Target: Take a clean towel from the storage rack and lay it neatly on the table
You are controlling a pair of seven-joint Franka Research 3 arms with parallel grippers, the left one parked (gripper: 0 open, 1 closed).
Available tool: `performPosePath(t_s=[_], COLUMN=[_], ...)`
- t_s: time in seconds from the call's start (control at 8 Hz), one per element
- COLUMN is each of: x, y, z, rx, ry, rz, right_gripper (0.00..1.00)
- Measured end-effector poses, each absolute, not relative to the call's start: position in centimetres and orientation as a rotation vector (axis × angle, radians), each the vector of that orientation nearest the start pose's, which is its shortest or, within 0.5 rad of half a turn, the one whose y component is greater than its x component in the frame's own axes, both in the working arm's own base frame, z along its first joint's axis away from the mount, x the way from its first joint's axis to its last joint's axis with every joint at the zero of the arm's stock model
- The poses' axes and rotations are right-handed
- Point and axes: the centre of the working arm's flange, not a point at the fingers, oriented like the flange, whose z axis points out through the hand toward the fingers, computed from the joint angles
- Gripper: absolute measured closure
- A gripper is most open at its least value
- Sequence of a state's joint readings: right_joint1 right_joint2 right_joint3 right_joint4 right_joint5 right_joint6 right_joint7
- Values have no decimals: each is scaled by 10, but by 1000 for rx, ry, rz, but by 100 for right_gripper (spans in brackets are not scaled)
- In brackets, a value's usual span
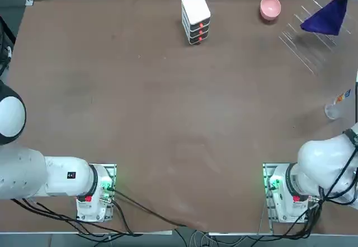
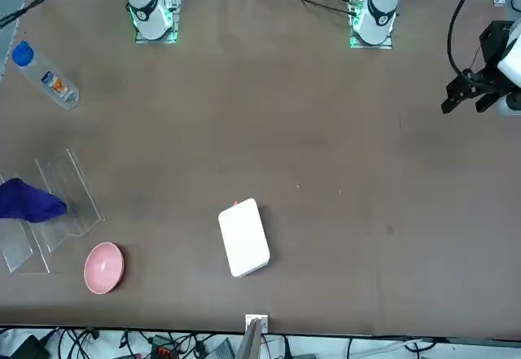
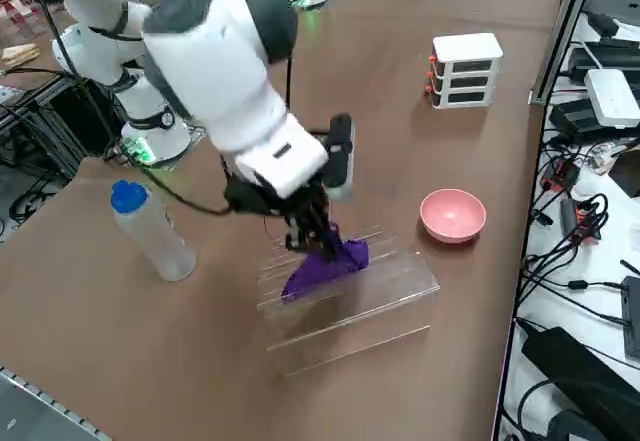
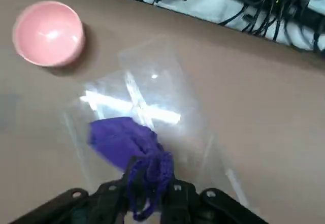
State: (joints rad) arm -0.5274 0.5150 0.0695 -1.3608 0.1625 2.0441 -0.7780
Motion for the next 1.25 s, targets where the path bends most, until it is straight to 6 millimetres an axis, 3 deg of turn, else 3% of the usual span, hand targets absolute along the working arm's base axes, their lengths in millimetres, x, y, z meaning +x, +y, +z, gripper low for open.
performPosePath(t_s=[0.38, 0.62, 0.75, 1.0, 1.12, 1.25], x=[637, 639, 643, 640, 632, 623], y=[-247, -163, -104, 16, 62, 94], z=[491, 519, 523, 508, 491, 472], rx=[-2975, -2945, -2934, -2945, -2960, -2975], ry=[-33, 229, 371, 447, 414, 373], rz=[-126, 9, 70, 187, 254, 310], right_gripper=[95, 95, 95, 95, 95, 95])
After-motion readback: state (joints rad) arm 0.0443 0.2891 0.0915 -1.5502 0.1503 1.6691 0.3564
